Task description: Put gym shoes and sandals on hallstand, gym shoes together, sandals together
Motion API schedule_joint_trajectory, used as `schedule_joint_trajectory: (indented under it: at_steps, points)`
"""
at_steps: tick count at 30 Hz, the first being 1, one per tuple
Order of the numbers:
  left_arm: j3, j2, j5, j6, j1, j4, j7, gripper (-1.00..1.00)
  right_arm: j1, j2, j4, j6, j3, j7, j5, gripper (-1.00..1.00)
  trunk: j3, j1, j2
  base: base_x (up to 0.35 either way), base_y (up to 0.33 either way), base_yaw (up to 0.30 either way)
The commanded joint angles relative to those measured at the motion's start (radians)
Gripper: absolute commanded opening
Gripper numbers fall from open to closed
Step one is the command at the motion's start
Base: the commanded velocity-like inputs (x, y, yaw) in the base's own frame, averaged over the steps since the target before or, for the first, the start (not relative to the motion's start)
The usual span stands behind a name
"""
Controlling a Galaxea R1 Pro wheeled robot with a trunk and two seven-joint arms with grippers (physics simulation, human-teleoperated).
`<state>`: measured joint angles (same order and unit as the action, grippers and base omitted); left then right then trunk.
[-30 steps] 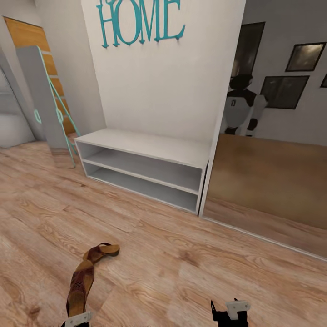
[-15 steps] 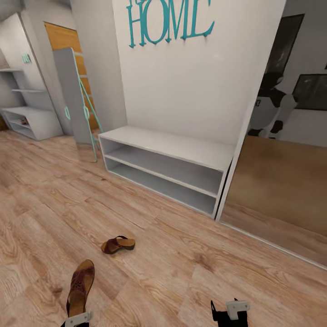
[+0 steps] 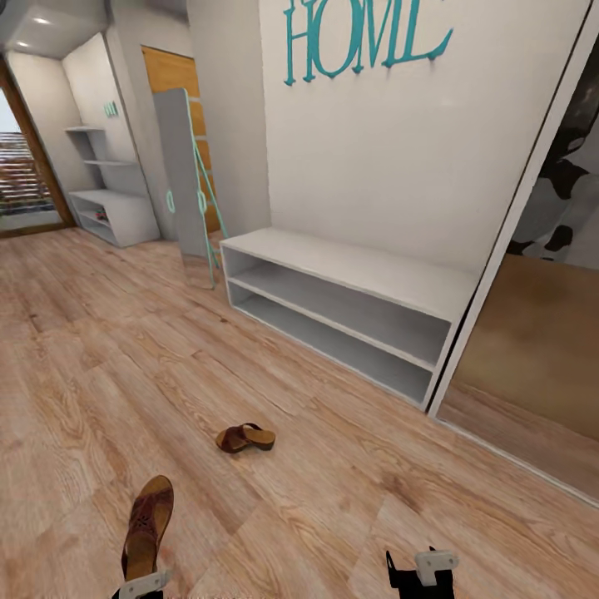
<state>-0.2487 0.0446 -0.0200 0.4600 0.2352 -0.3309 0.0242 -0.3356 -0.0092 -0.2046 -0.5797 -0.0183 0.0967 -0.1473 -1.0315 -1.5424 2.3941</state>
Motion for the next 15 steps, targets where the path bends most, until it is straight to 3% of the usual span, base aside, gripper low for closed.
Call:
schedule_joint_trajectory:
  at_steps: [1,15]
  points:
    - [-0.001,0.0,-0.004,0.003,0.001,0.001,0.003,-1.0,0.0,0.0,0.001,-0.002,-0.002,0.008,-0.011,1.0,-0.001,0.0,0.0,0.0,0.0,0.277]
    - [-0.001,0.0,-0.002,0.003,0.001,0.001,0.003,-1.0,0.0,0.0,0.001,-0.002,-0.002,0.008,-0.011,1.0,-0.007,0.0,0.0,0.0,0.0,0.277]
